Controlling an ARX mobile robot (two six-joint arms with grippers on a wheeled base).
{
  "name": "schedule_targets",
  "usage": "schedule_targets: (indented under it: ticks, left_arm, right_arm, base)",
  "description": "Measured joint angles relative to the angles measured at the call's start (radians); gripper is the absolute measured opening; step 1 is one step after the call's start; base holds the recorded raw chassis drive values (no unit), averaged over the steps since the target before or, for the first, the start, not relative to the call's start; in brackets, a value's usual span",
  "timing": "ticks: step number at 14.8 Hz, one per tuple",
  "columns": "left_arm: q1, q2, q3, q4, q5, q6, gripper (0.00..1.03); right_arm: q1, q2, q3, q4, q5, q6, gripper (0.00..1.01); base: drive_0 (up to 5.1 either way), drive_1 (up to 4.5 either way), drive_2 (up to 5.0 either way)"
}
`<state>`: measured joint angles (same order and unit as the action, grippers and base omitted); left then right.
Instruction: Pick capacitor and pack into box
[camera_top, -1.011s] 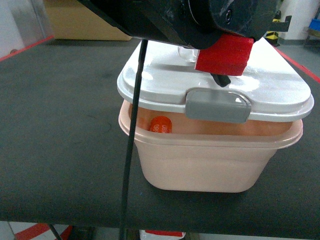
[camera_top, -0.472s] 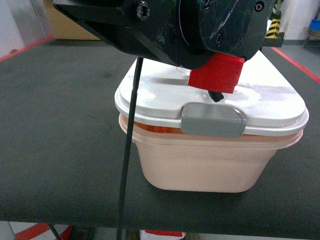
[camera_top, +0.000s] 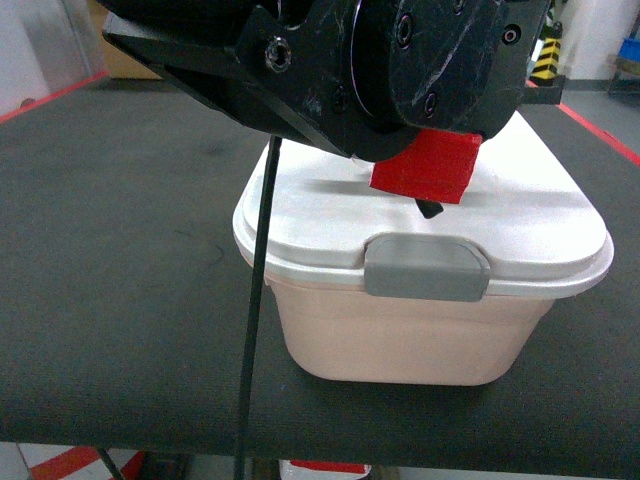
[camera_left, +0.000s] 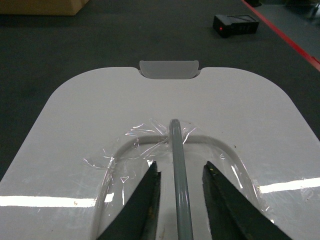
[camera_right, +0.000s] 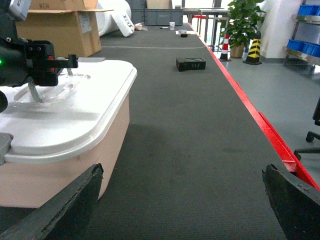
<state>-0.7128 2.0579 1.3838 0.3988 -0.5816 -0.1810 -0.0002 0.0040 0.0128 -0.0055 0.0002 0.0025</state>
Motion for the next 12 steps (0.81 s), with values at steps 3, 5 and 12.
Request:
schedule_targets:
  ticks: [3, 5, 12]
  left_arm:
    - [0.0, -0.003, -0.019, 0.083, 0.001, 0.005, 0.63]
    - [0.006, -0.021, -0.034, 0.124, -0.003, 0.013, 0.81]
    - [0.075, -0.215, -0.187, 0.253, -0.088, 0.091, 0.98]
  right_arm:
    - [0.0, 0.0, 0.0, 0.0, 0.0, 0.0, 0.98]
    - [0.0, 0.0, 0.0, 0.0, 0.0, 0.0, 0.98]
    - [0.0, 0.0, 0.0, 0.0, 0.0, 0.0, 0.98]
  base:
    - [0.0, 0.0, 0.0]
    - [0.0, 0.0, 0.0]
    - [0.0, 0.0, 0.0]
